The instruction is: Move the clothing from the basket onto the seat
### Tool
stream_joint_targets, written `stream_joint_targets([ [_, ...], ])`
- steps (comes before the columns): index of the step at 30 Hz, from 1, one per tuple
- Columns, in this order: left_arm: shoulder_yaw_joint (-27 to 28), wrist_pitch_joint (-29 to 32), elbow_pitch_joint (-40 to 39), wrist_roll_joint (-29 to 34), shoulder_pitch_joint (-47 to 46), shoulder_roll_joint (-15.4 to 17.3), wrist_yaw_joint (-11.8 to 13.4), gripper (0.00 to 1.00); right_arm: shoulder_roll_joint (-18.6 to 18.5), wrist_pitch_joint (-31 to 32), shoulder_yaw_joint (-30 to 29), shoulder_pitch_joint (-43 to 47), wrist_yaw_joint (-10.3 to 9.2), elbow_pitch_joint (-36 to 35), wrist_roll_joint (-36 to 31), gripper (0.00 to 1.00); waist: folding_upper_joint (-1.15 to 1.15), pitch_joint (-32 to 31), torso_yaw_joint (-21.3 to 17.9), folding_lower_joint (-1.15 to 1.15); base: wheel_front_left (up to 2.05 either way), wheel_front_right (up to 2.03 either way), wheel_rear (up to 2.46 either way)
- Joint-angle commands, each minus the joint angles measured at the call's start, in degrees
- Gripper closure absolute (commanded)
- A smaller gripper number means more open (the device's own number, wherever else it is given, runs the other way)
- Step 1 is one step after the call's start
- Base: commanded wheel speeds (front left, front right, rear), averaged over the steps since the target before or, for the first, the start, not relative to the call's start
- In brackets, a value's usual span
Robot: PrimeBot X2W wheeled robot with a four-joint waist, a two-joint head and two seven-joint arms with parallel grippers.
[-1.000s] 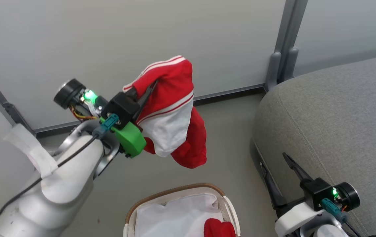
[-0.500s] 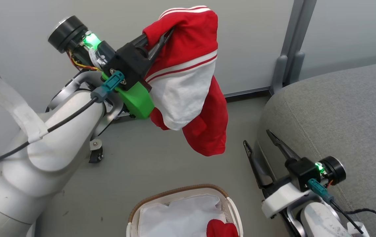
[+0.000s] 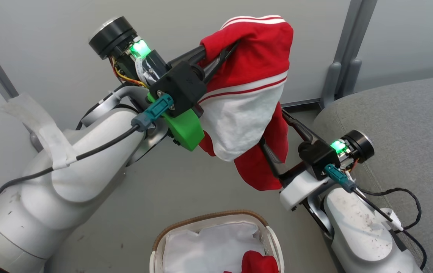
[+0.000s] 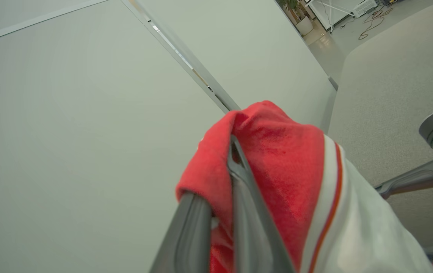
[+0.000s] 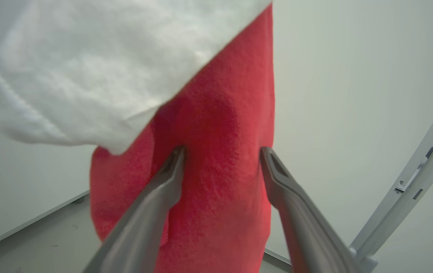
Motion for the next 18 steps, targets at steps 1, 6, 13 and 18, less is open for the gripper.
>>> stream_joint_targets([
  [1,-0.2,-0.3,-0.4,0.0,-0.8,-0.3,0.1,1.0,-0.2,-0.1,-0.1,-1.3,-0.04,0.6,-0.6,0.0,0.0,0.1,0.4,0.0,0.0,0.0,0.0],
  [6,-1.4,-0.2,-1.9,-0.3,-0.2,-0.4,0.1,1.0,-0.2,-0.1,0.3,-4.4,-0.04,2.9,-2.4,0.0,0.0,0.2,1.3,0.0,0.0,0.0,0.0],
  [13,-1.7,-0.6,-2.4,-1.1,0.4,-0.3,0.2,1.0,-0.2,-0.1,2.1,-7.2,-0.04,7.0,-2.6,0.76,0.0,0.4,1.9,0.0,0.0,0.0,0.0],
  [18,-1.4,-1.0,-1.1,-2.2,1.6,0.4,0.7,1.0,-0.2,-0.1,2.8,-8.4,-0.04,8.7,-1.9,1.0,0.0,0.5,2.0,0.0,0.0,0.0,0.0],
])
